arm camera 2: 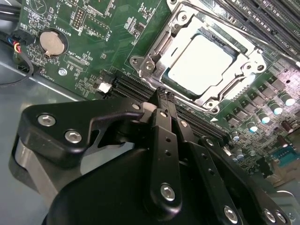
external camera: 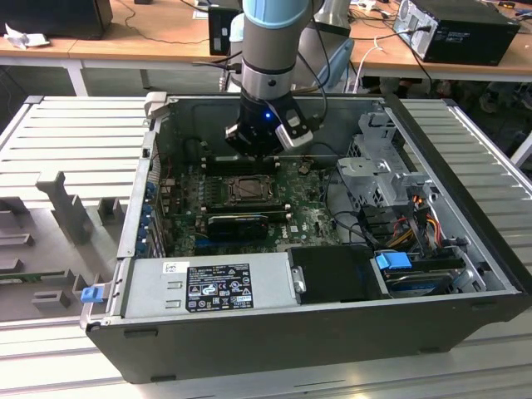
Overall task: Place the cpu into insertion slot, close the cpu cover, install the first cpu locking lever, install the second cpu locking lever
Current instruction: 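Install the second cpu locking lever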
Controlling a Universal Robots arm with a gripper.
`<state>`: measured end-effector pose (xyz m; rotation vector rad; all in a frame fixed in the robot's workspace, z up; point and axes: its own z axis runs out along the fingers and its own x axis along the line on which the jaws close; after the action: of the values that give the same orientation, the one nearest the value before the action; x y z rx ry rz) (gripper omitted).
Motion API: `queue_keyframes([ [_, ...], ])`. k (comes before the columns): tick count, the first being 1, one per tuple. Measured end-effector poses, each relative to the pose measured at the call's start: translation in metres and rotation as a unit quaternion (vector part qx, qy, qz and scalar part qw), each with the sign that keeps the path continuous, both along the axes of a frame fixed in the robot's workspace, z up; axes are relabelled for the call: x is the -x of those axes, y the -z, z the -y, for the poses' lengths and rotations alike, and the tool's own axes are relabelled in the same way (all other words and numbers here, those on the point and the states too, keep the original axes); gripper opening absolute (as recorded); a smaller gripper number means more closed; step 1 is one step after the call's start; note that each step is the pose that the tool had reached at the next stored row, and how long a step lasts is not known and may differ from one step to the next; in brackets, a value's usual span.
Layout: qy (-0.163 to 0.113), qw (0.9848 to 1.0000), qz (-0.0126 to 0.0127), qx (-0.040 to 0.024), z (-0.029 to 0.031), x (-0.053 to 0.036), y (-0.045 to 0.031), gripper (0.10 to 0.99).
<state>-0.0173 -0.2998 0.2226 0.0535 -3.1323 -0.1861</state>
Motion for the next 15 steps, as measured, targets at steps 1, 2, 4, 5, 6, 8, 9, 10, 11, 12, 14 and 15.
queue_keyframes([
  [1,0.0,1.0,0.0,0.0,0.0004,0.0,0.0,0.106],
  [2,0.0,1.0,0.0001,-0.0001,0.0007,0.0,0.0001,0.106],
  [4,0.0,1.0,0.0001,-0.0001,0.0016,0.0,0.0001,0.106],
  [5,0.0,1.0,0.0,0.0,0.0019,0.0,0.0,0.106],
  [6,0.0,1.0,0.0,0.0,0.0026,0.0,0.0,0.106],
  [8,0.0,1.0,0.0,0.0,0.0036,0.0,0.0,0.106],
  [9,0.0,1.0,0.0,0.0,0.0039,0.0,0.0,0.106],
  [10,0.0,1.0,0.0,0.0,0.0045,0.0,0.0,0.106],
  [11,0.0,1.0,0.0,-0.0001,0.0052,0.0,0.0001,0.106],
  [12,0.0,1.0,0.0,-0.0001,0.0062,-0.0003,0.0001,0.106],
  [14,0.0,1.0,0.0,0.0,0.0078,-0.0003,0.0002,0.106],
  [15,0.0,1.0,0.0001,-0.0001,0.0081,-0.0002,0.0002,0.106],
])
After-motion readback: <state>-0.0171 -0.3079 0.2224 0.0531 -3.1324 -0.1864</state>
